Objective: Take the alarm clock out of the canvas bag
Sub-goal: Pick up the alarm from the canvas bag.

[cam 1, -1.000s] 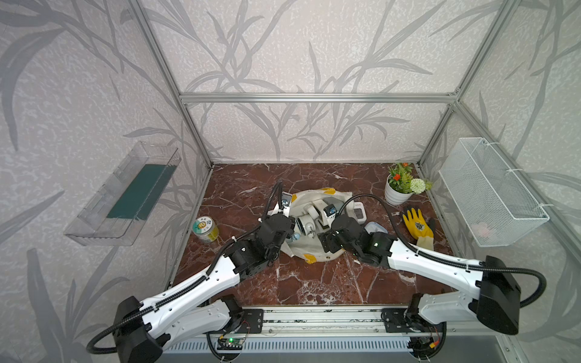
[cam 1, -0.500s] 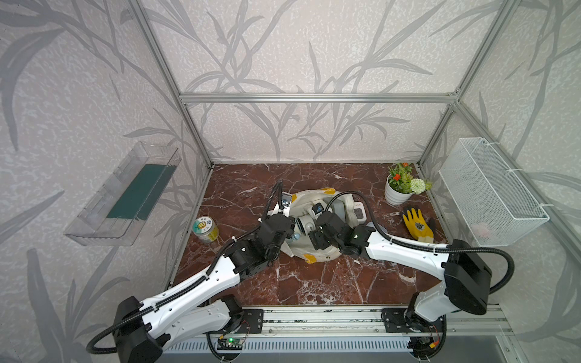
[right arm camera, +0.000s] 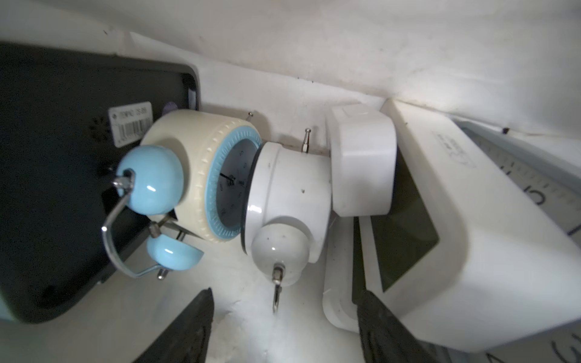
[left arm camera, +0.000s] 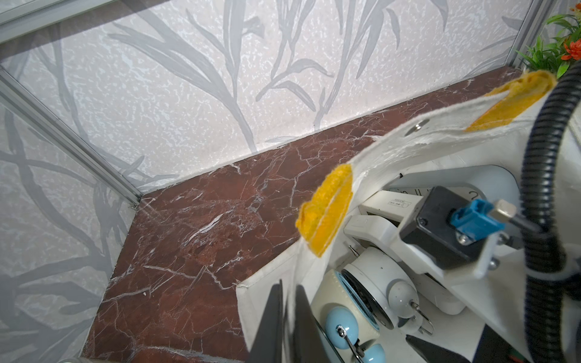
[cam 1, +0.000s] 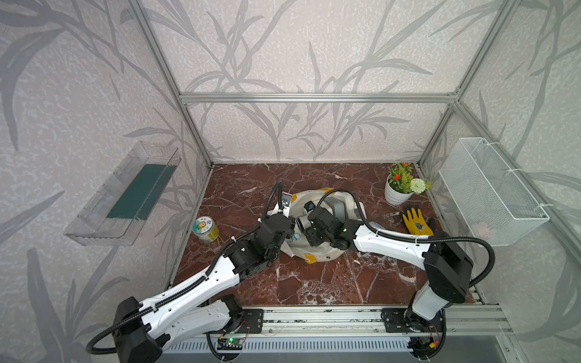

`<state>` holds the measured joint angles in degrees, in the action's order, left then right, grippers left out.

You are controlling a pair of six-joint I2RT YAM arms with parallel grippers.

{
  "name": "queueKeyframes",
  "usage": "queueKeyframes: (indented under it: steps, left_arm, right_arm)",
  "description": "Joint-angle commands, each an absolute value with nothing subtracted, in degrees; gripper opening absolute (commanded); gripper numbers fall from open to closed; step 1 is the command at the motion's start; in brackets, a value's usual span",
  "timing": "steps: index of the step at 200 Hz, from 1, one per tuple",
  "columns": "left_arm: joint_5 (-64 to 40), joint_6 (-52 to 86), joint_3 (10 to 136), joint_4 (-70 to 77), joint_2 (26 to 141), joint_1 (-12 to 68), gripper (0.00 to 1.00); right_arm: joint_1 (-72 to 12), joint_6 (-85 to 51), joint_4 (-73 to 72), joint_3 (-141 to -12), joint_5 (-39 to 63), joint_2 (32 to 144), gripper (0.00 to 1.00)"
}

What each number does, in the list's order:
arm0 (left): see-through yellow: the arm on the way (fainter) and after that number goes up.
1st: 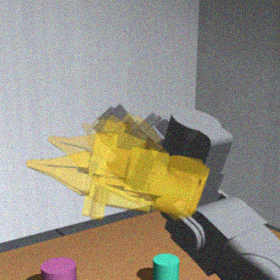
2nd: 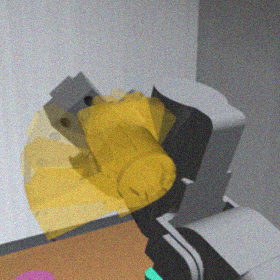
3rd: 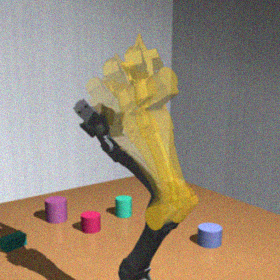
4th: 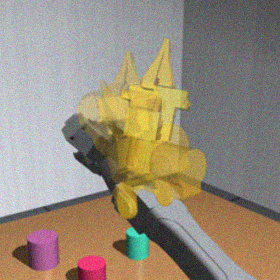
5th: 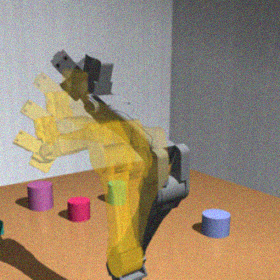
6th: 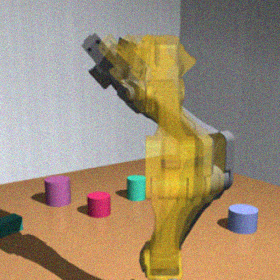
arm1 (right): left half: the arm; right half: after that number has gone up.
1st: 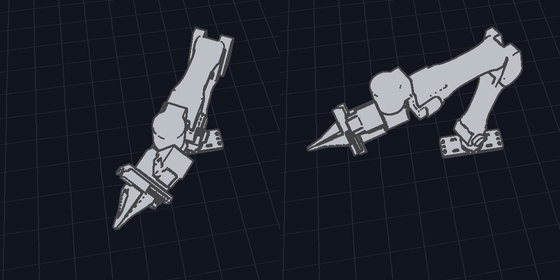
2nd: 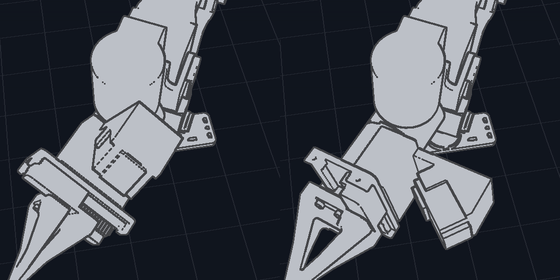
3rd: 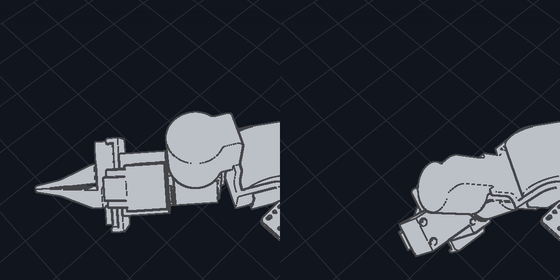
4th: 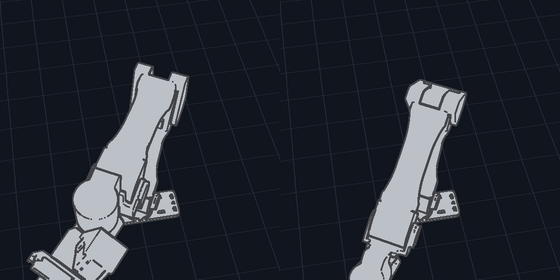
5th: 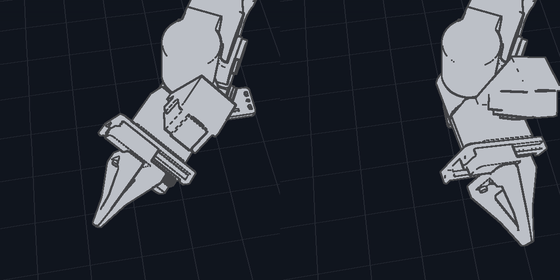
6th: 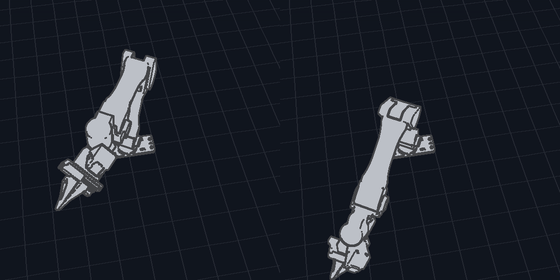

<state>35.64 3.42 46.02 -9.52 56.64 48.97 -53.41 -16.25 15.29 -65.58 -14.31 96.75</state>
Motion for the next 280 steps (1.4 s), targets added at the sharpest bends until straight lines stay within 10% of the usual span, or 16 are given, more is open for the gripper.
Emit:
queueKeyframes:
  steps: [1,175,280]
  left_arm:
    - [37.4,3.0,47.1,-7.9,54.6,49.2,0.00]
    - [37.7,1.9,47.6,-8.0,54.2,49.1,0.00]
    - [37.8,1.3,45.8,-8.2,53.1,49.1,0.00]
  right_arm:
    - [-52.5,-18.5,17.8,-65.7,-12.8,97.1,0.67]
    - [-51.9,-19.3,17.2,-68.0,-8.7,102.6,0.43]
    - [-51.8,-18.5,15.4,-63.8,-10.4,96.1,0.10]
